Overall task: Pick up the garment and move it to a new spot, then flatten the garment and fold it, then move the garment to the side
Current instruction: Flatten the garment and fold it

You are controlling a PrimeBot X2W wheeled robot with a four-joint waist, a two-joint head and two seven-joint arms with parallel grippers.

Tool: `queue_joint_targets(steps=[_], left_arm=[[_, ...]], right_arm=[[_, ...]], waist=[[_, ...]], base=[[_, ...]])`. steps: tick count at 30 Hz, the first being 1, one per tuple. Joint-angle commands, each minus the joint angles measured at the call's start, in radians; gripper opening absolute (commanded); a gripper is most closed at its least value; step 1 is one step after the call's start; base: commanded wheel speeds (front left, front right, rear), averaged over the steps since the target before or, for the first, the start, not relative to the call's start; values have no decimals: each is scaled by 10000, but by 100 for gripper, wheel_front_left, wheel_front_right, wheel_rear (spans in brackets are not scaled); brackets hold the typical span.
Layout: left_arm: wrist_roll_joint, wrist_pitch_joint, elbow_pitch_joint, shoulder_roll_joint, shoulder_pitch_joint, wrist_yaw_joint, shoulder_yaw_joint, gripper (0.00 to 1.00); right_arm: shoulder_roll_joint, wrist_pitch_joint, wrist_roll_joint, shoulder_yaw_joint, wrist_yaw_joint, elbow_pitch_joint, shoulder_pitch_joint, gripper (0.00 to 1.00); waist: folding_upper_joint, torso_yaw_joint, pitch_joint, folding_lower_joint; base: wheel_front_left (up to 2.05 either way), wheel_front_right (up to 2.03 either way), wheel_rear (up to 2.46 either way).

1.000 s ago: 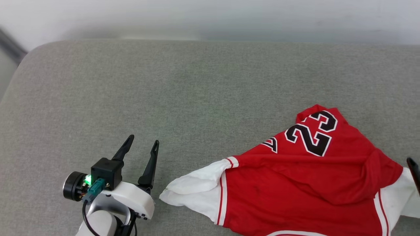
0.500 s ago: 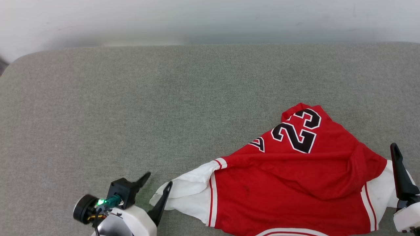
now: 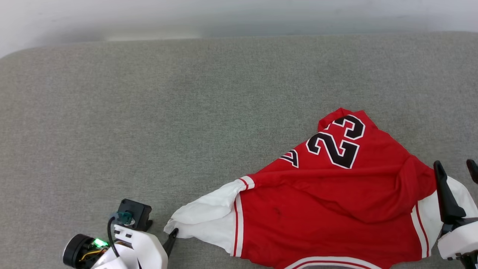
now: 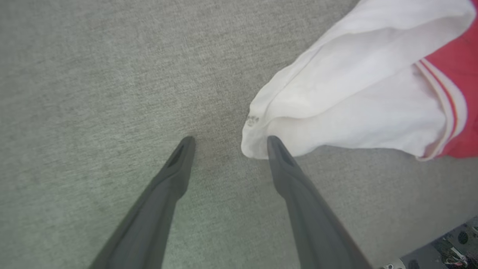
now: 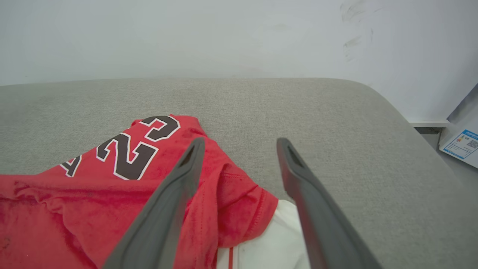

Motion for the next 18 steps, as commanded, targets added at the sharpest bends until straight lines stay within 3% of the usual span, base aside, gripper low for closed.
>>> queue_joint_targets(steps=[1,10,11,12,18], left_arm=[[35,78,1,-50,-134,61,-41,100],[-161,542,1079,-228,-292,-106,-400,100],[-233,624,1223,-265,-276,-170,-461,58],[-290,657,1318,-292,-275,-234,-496,3],[-546,450,1428,-276,-151,-433,-472,0]], right_arm=[[31,-8,-22,30,-7,29,-161,100],[-155,142,-108,69,-7,155,-258,100],[-194,179,-126,76,-7,160,-239,100],[-237,239,-150,82,-7,157,-216,100],[-594,676,-130,-80,-7,93,26,100]], waist=[[-1,-69,110,0],[-1,-331,517,0],[-1,-350,526,0],[-1,-365,525,0],[-1,-351,281,0]], base=[[0,0,0],[0,0,0],[0,0,0],[0,0,0],[0,0,0]])
